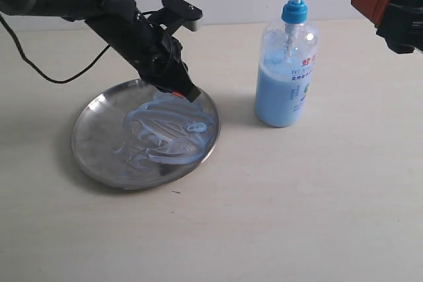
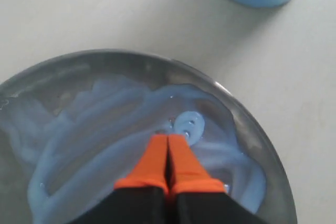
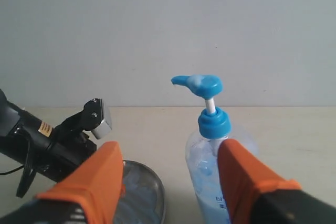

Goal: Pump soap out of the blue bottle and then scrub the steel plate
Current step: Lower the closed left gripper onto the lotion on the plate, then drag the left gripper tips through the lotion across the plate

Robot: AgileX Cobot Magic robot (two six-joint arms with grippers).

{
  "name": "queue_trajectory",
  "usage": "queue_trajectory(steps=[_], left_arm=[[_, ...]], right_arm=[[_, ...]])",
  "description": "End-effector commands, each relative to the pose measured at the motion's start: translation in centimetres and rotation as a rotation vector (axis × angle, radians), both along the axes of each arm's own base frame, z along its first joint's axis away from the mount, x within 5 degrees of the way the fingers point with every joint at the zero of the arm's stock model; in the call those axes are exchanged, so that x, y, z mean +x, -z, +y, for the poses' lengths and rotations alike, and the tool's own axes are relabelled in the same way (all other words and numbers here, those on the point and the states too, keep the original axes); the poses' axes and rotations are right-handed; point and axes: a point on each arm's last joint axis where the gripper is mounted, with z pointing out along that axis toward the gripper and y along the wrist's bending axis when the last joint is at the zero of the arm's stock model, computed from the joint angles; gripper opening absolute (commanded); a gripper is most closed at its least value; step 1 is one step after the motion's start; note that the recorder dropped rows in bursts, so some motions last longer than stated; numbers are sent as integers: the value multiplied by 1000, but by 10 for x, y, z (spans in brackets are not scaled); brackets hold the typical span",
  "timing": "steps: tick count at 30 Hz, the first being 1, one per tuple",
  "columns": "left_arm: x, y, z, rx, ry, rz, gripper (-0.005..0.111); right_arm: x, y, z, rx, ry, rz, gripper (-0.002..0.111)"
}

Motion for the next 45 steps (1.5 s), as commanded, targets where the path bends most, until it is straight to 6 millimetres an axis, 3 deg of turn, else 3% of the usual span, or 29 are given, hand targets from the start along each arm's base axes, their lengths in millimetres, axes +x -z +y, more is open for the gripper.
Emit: queue_trajectory(steps=[1, 8, 27, 45], left_arm=[[2, -4, -14, 33, 33, -10, 0], [3, 19, -25, 161, 79, 72, 0], [11, 15, -27, 189, 81, 54, 0], [17, 50, -43, 221, 94, 137, 0]], right_arm=[[-3, 3, 1, -21, -24, 24, 54], [-3, 4, 1, -22, -28, 30, 54], [-3, 3, 1, -92, -35, -5, 54], [-3, 3, 1, -90, -33, -7, 54]])
